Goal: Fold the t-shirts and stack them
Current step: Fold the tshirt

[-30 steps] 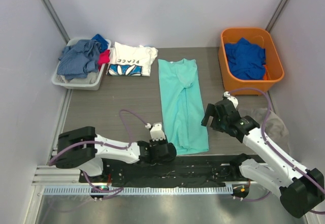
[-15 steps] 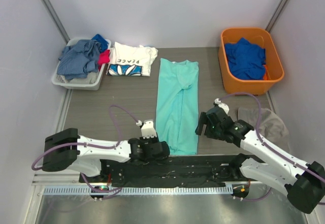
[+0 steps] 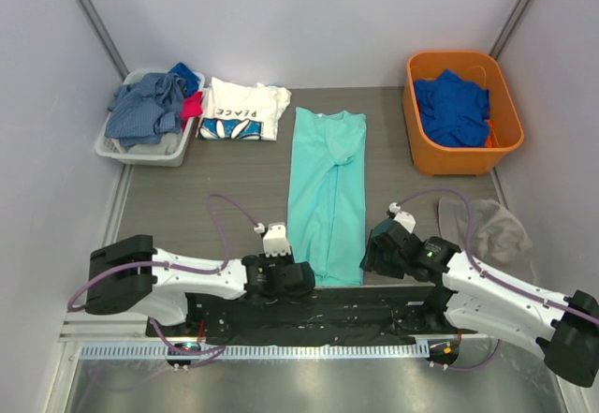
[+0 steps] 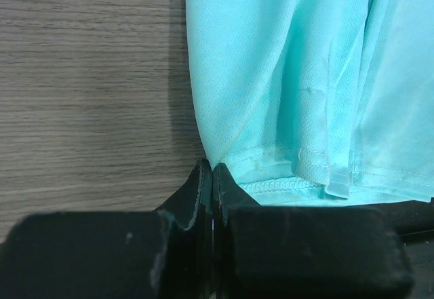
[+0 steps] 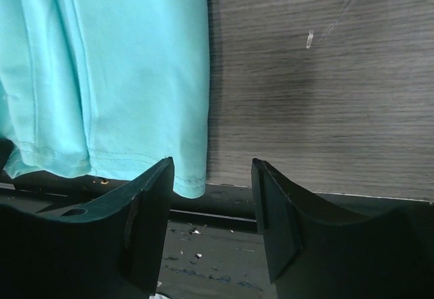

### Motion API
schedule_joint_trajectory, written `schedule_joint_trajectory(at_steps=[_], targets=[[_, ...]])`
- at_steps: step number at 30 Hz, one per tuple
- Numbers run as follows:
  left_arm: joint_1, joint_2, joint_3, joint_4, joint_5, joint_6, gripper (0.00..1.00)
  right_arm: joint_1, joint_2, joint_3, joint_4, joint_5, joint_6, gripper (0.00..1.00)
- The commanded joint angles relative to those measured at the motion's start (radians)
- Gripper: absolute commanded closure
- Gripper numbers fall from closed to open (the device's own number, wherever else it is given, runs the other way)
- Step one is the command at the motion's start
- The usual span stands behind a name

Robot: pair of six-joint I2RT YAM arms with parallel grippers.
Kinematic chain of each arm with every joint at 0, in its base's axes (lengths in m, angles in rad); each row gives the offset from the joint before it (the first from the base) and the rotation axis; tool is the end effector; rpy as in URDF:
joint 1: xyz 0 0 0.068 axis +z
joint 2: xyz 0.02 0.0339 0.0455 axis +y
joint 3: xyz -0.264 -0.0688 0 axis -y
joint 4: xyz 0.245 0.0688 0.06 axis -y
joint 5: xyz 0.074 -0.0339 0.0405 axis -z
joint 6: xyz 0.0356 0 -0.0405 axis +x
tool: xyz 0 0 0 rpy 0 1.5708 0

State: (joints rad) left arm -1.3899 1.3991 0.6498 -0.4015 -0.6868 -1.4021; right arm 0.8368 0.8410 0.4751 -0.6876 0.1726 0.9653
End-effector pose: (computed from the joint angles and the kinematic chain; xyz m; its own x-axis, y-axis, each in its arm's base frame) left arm 0.0648 -0.2286 0.1580 -0.7316 -0.2371 -0.6392 -0.0420 0.9515 -0.3048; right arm 0.1038 0.1059 0.1838 -0.8860 0.2271 -0.4042 0.0947 0.9421 0.3217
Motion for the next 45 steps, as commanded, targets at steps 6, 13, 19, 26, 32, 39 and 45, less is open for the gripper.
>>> schedule_joint_trajectory(at_steps=[6,13,19,26,32,39,45], targets=[[0.003,0.012,0.03,0.015,-0.017,0.015,1.0,0.035,0.041,-0.052,0.126,-0.011,0.081,0.44],[0.003,0.006,0.021,0.016,-0.013,0.017,1.0,0.074,0.082,-0.052,0.175,-0.015,0.11,0.44],[0.003,0.008,0.021,0.024,-0.011,0.02,1.0,0.117,0.105,-0.058,0.198,-0.015,0.139,0.5],[0.003,0.005,0.02,0.03,-0.005,0.023,1.0,0.14,0.112,-0.087,0.229,-0.019,0.167,0.99],[0.003,-0.09,0.054,-0.035,-0.061,0.044,1.0,0.148,0.029,0.006,0.088,0.105,0.162,0.99],[0.06,-0.187,0.102,-0.048,-0.115,0.13,1.0,0.147,0.027,0.092,0.082,0.229,0.153,0.99],[0.176,-0.163,0.138,0.026,-0.077,0.278,1.0,0.137,0.156,0.229,0.118,0.378,0.093,0.99]])
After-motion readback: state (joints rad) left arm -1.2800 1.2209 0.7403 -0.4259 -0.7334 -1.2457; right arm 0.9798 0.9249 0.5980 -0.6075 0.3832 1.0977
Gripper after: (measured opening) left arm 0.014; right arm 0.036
